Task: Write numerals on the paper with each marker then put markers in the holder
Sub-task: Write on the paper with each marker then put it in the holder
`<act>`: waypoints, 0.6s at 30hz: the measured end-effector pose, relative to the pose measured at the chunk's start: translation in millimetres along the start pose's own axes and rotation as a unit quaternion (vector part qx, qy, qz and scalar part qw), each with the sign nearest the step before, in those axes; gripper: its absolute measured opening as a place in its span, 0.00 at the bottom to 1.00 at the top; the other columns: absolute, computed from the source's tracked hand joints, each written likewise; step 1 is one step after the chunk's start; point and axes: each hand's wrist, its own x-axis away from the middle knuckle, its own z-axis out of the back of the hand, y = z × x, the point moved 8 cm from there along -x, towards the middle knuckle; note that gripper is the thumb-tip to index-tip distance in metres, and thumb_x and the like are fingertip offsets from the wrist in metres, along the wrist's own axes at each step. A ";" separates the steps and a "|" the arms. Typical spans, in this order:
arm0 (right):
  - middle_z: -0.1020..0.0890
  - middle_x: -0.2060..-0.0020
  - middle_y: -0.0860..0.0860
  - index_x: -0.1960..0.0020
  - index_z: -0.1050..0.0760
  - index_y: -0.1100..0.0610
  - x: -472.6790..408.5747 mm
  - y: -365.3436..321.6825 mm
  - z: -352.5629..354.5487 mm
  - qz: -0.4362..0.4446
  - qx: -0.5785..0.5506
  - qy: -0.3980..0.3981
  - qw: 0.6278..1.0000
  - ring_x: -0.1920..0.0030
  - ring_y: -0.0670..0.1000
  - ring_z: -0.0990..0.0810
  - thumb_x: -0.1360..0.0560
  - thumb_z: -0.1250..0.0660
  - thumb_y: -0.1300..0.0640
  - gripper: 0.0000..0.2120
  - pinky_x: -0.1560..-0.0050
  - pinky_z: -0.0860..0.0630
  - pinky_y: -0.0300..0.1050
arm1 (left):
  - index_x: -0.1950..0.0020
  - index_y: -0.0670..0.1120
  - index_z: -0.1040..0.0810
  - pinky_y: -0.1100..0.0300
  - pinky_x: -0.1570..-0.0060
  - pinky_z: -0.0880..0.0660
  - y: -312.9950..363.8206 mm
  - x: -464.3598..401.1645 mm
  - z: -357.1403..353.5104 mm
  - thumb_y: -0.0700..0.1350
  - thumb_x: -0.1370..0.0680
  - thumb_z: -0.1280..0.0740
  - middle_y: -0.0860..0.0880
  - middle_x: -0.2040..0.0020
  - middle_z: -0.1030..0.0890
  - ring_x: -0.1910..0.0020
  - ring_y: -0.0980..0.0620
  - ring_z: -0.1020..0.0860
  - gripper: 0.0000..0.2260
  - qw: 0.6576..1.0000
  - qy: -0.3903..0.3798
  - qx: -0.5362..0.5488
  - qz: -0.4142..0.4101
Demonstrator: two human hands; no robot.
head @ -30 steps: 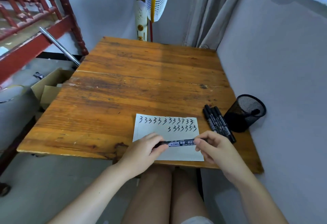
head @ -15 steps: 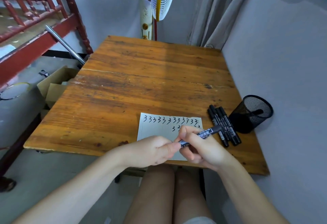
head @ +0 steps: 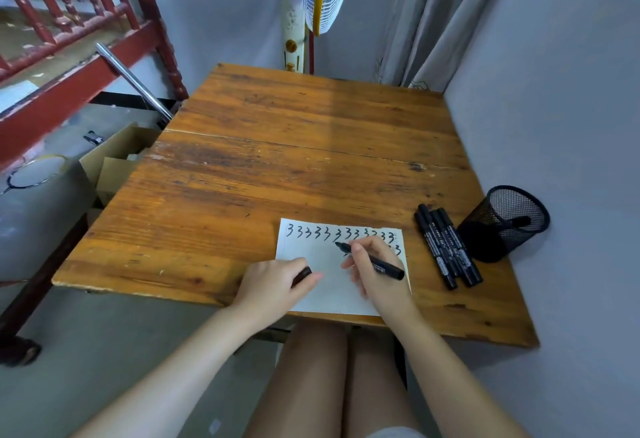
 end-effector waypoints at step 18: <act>0.19 0.68 0.49 0.55 0.23 0.56 -1.1 8.5 -3.8 0.015 0.081 0.039 0.996 0.68 0.39 0.22 0.22 0.39 0.56 0.07 0.67 0.28 0.32 | 0.68 0.52 0.37 0.64 0.77 0.47 3.3 0.9 2.8 0.57 0.26 0.38 0.58 0.78 0.38 0.77 0.56 0.35 0.16 0.999 0.040 -0.010 -0.023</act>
